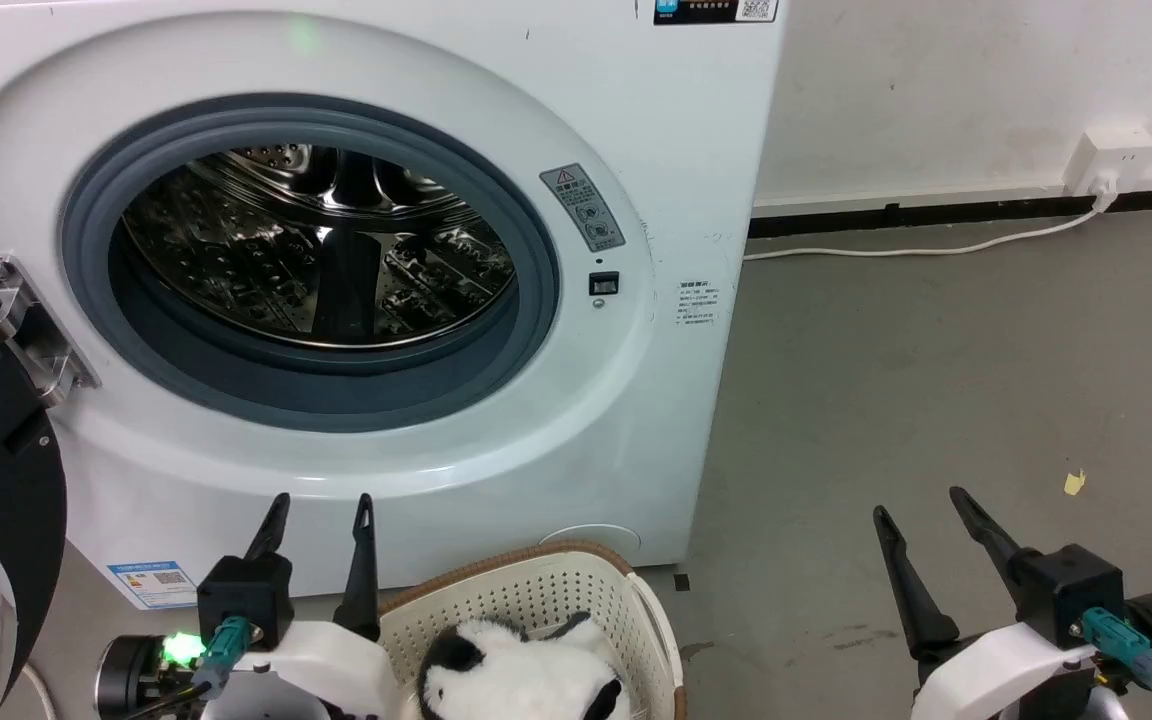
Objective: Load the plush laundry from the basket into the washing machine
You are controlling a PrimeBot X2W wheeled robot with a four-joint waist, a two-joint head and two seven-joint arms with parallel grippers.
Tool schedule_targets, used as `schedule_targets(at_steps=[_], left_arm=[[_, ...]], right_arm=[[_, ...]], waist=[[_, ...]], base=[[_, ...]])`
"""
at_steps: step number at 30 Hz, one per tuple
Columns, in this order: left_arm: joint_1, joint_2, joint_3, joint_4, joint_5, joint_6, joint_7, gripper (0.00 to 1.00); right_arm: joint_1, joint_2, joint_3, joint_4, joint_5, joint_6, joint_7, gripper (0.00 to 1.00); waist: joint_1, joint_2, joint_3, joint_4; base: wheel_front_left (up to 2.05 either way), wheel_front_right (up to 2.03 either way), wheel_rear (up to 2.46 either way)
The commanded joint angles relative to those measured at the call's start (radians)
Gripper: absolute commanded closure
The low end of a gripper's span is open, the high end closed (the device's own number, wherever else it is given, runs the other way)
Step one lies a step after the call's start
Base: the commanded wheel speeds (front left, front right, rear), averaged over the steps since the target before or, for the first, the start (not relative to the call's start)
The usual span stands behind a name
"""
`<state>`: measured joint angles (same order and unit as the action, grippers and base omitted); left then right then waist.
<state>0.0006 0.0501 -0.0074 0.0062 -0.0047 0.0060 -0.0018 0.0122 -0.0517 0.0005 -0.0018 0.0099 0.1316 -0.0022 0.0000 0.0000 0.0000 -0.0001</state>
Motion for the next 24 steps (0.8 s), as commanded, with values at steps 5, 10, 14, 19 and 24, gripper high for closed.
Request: schedule_targets(at_steps=[5,10,14,19,24], left_arm=[[-0.001,0.0,-0.017,0.011,-0.025,0.008,-0.019,0.0],[-0.003,0.0,-0.034,0.024,-0.044,0.014,-0.034,0.0],[-0.007,0.0,-0.043,0.039,-0.058,0.02,-0.038,0.0],[-0.022,0.0,-0.057,0.068,-0.073,0.025,-0.038,0.0],[-0.041,0.0,-0.07,0.108,-0.094,0.03,-0.044,0.0]], right_arm=[[0.011,0.0,-0.002,0.008,0.021,0.0,-0.018,0.0],[0.017,0.0,-0.004,0.014,0.038,0.0,-0.031,0.0],[0.019,0.0,-0.006,0.016,0.048,0.0,-0.037,0.0],[0.02,0.0,-0.01,0.017,0.06,0.0,-0.043,0.0],[0.02,0.0,-0.016,0.017,0.072,0.0,-0.05,0.0]], waist=[[0.0,0.0,0.0,0.0],[0.0,0.0,0.001,0.0],[0.0,0.0,0.005,0.001],[0.0,0.0,0.014,0.001],[0.0,0.0,0.027,-0.001]], base=[[0.0,0.0,0.0],[0.0,0.0,0.0],[0.0,0.0,0.0],[0.0,0.0,0.0],[0.0,0.0,0.0]])
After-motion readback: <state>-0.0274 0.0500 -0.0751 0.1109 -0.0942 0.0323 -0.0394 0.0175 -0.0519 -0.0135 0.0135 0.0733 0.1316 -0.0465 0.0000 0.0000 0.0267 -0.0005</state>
